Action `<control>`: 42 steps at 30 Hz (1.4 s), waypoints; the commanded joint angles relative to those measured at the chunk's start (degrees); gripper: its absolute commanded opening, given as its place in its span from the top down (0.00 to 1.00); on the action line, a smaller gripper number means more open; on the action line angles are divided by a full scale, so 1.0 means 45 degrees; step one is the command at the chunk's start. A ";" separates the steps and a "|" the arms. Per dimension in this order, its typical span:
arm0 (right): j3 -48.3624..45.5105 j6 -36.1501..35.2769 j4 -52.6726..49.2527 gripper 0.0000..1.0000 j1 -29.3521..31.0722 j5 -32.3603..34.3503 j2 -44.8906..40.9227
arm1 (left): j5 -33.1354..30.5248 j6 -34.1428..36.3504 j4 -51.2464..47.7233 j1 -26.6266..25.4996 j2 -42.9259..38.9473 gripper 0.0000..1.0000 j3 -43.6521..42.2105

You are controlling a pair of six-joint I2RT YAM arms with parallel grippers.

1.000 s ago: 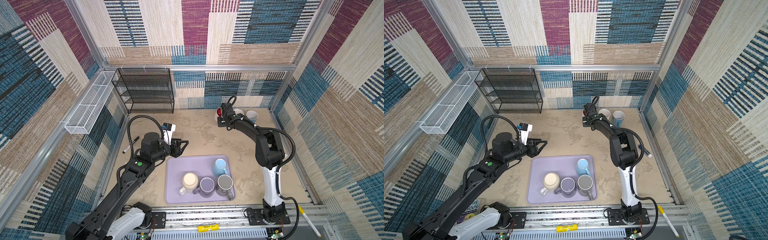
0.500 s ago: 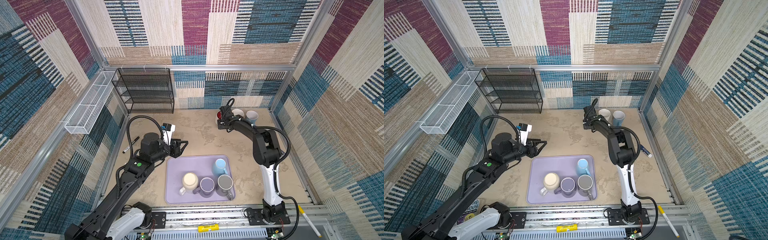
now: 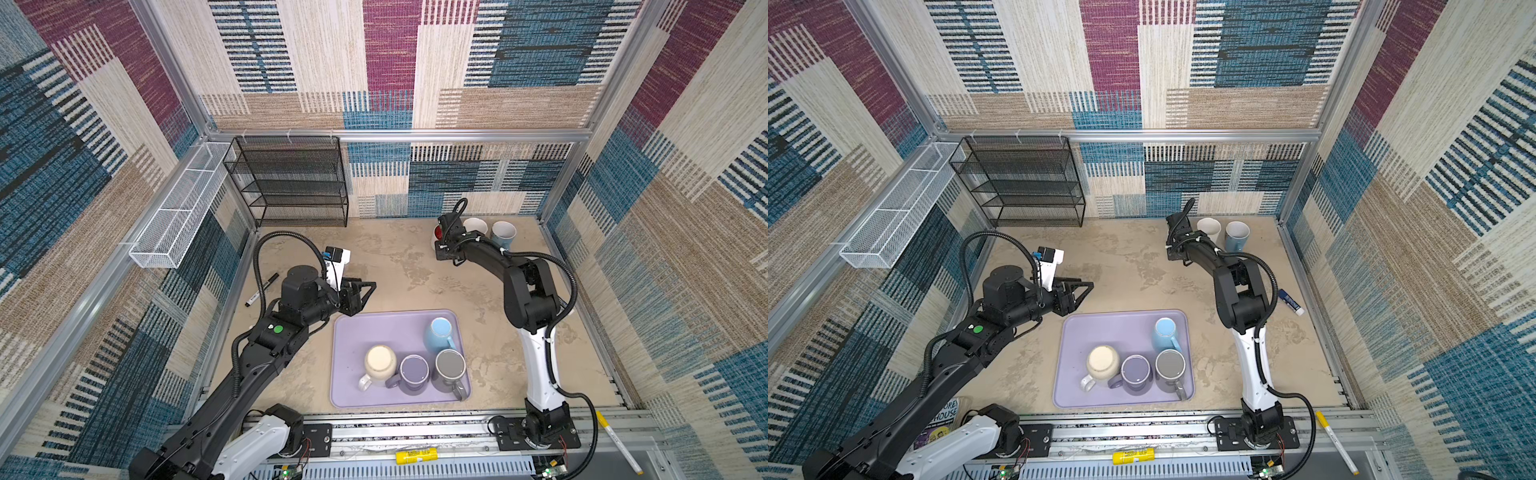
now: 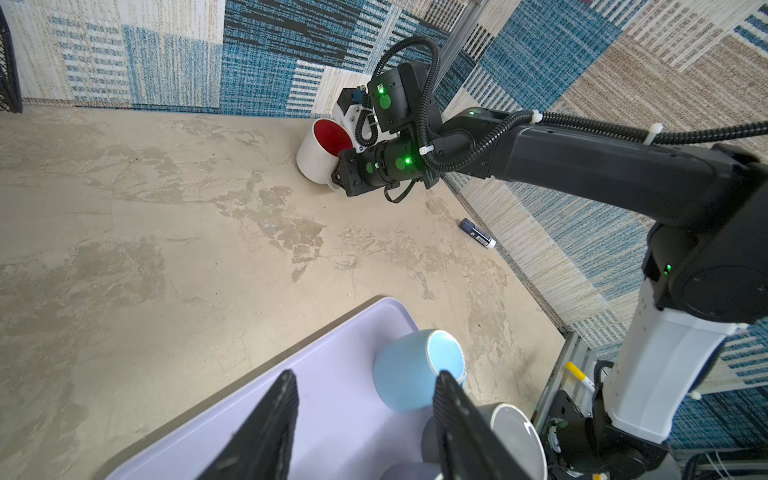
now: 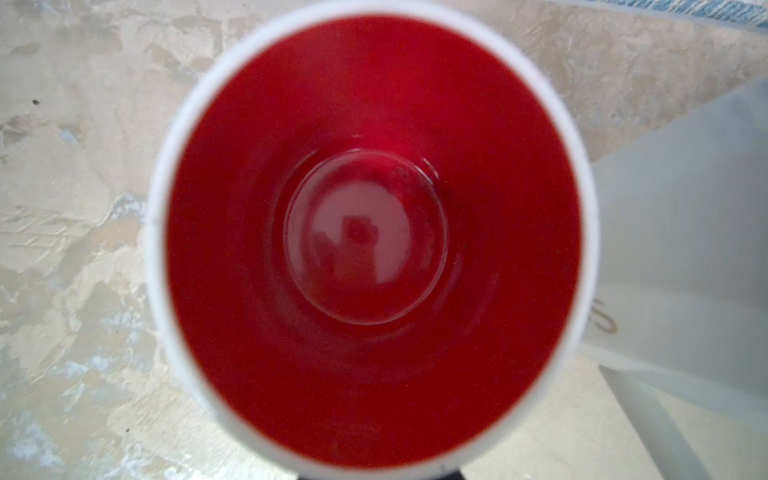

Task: Turn the mug right side up
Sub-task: 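Hold the white red-lined mug upright on the table with the right gripper, then open and raise the right gripper while the left gripper moves toward the tray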

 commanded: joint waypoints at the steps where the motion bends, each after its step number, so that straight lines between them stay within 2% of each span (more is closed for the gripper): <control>1: -0.0032 0.0252 0.0445 1.00 0.0022 0.0482 -0.0116 | 0.0073 0.0337 -0.0062 0.0015 0.0037 0.46 0.0153; 9: -0.0157 0.0236 0.0272 1.00 0.0026 0.0394 -0.0177 | 0.0169 0.0326 0.0003 0.0013 0.0140 0.46 0.0234; 14: -0.0193 0.0273 0.0213 0.94 0.0028 0.0349 -0.0208 | 0.0246 0.0349 -0.0010 0.0016 0.0202 0.46 0.0299; 25: -0.0134 0.0275 0.0132 0.74 0.0021 0.0022 -0.0203 | 0.0462 0.0412 -0.0033 0.0009 0.0230 0.46 0.0344; 35: -0.0166 0.0081 0.0193 0.41 0.0020 -0.0266 -0.0522 | 0.0425 0.0436 -0.0128 -0.0008 0.0158 0.46 0.0291; 42: -0.0661 -0.0066 0.0549 0.35 0.0006 -0.0862 -0.1540 | 0.0366 0.0444 -0.0189 -0.0006 0.0128 0.46 0.0221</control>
